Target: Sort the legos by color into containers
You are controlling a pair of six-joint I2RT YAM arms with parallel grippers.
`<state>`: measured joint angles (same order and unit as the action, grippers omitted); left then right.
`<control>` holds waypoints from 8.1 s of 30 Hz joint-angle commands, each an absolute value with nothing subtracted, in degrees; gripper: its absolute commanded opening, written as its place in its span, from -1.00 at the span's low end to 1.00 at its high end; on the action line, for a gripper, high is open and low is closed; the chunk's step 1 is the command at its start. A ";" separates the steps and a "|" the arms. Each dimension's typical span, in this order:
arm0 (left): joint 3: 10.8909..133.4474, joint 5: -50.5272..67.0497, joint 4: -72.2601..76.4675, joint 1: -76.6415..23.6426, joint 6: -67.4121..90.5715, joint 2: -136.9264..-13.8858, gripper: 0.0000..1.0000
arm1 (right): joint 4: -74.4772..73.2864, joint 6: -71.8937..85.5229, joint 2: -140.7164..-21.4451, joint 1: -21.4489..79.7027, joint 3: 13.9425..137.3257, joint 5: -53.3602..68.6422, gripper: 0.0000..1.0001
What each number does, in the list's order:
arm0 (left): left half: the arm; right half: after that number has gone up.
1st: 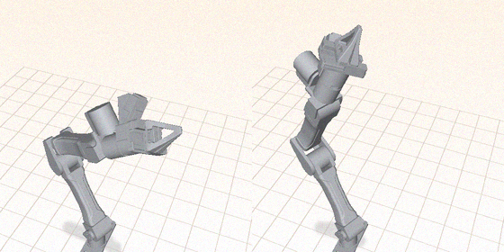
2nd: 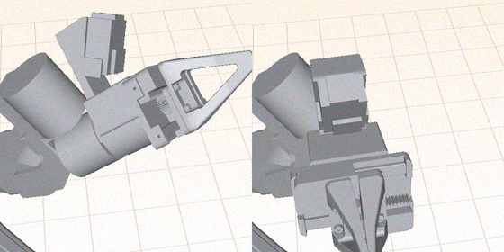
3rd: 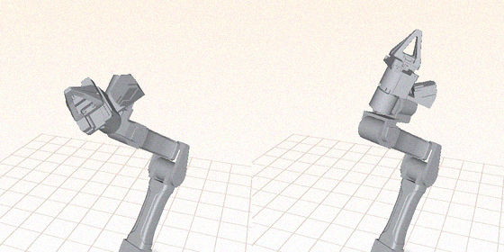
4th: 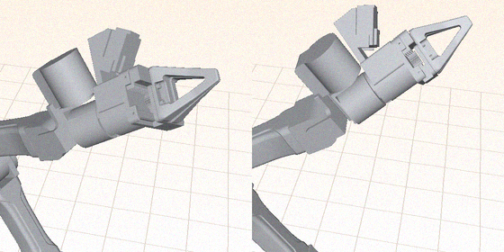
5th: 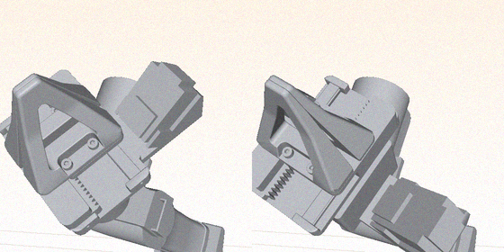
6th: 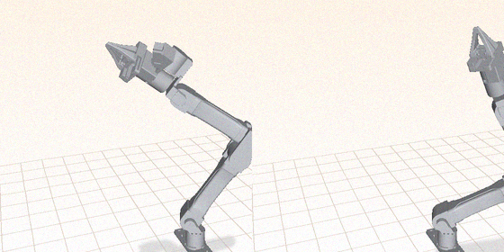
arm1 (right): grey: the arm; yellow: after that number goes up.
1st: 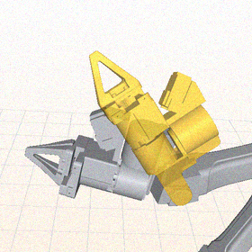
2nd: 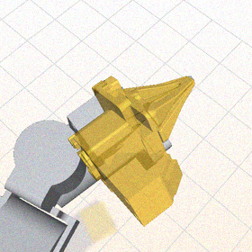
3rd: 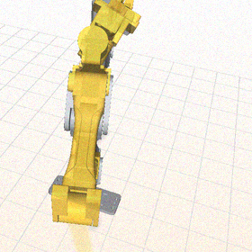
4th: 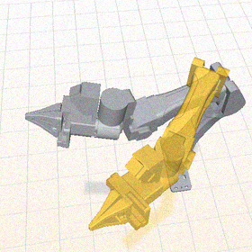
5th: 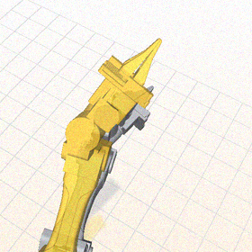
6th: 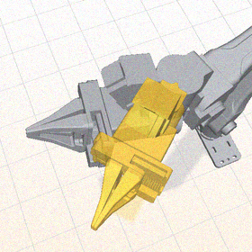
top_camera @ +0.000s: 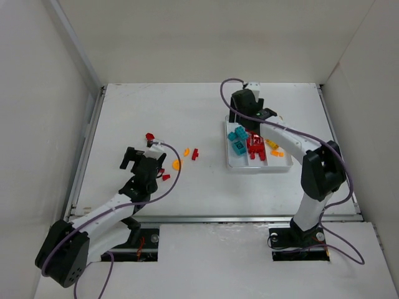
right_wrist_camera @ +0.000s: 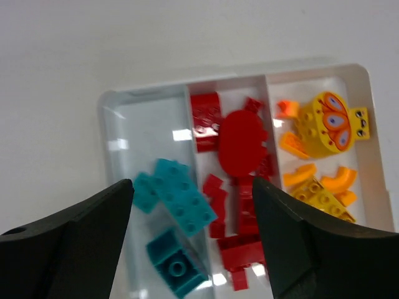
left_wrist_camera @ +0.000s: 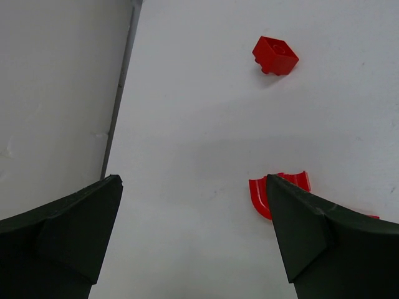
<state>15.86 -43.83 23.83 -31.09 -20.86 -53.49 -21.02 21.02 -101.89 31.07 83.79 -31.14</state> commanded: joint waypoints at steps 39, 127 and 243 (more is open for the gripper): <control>12.22 -43.77 33.22 -30.32 -25.22 -48.34 1.00 | -33.49 28.12 -103.81 35.95 83.85 -44.47 0.52; 11.16 -45.18 35.51 -29.79 -25.22 -48.34 1.00 | -28.20 21.01 -116.79 44.20 96.32 -18.82 0.48; 54.67 21.62 14.68 -35.33 -6.06 -66.09 -1.00 | -31.90 23.12 -96.50 18.28 75.33 -15.29 -1.00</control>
<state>55.02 22.55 13.50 -34.72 -3.75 -68.49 -25.23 25.85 -96.47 17.43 77.17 -16.49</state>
